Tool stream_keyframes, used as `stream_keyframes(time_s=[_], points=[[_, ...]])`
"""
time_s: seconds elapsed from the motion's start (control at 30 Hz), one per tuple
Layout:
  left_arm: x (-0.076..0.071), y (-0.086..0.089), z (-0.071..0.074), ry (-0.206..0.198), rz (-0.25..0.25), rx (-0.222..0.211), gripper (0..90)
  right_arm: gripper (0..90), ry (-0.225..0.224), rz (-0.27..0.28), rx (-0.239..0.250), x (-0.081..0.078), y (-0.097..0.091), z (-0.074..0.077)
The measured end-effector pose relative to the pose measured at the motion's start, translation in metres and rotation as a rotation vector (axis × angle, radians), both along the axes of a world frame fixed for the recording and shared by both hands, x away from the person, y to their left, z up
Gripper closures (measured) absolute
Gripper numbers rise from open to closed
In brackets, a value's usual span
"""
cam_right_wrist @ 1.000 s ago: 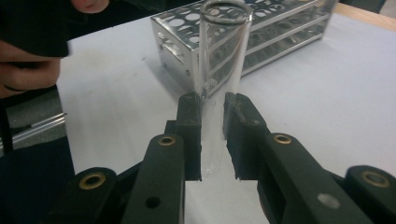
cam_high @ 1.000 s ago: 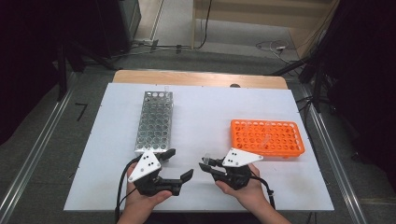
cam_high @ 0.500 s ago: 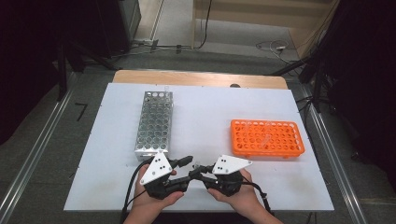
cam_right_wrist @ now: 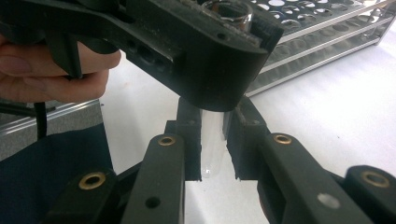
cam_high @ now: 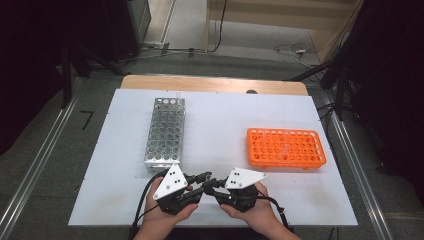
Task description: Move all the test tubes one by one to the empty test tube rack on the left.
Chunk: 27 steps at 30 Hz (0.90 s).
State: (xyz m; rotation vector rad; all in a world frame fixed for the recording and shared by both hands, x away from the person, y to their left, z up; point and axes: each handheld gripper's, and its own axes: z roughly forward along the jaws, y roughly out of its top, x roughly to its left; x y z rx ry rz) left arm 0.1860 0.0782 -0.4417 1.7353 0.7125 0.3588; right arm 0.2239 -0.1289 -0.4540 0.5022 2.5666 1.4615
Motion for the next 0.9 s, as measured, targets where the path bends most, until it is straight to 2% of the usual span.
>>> stream_keyframes(time_s=[0.3,0.5,0.63,0.7,0.8,0.9], points=[[0.002,0.004,0.003,-0.005,-0.005,-0.016,76.3,72.0,0.02,0.016,0.026,0.002,-0.003,0.002],[0.004,0.011,0.006,-0.011,0.008,-0.017,76.3,45.0,0.031,0.009,0.061,0.007,-0.013,0.005],[0.006,0.019,0.009,-0.013,0.029,-0.014,76.3,23.3,0.011,-0.009,0.063,0.007,-0.024,0.008],[0.008,0.023,0.01,-0.008,0.04,-0.015,76.4,14.2,0.016,-0.021,0.059,0.008,-0.03,0.009],[0.011,0.028,0.012,0.001,0.054,-0.008,76.4,7.4,0.04,-0.025,0.067,0.01,-0.04,0.01],[0.014,0.031,0.014,0.001,0.061,-0.003,76.4,1.7,0.031,-0.035,0.067,0.011,-0.053,0.01]])
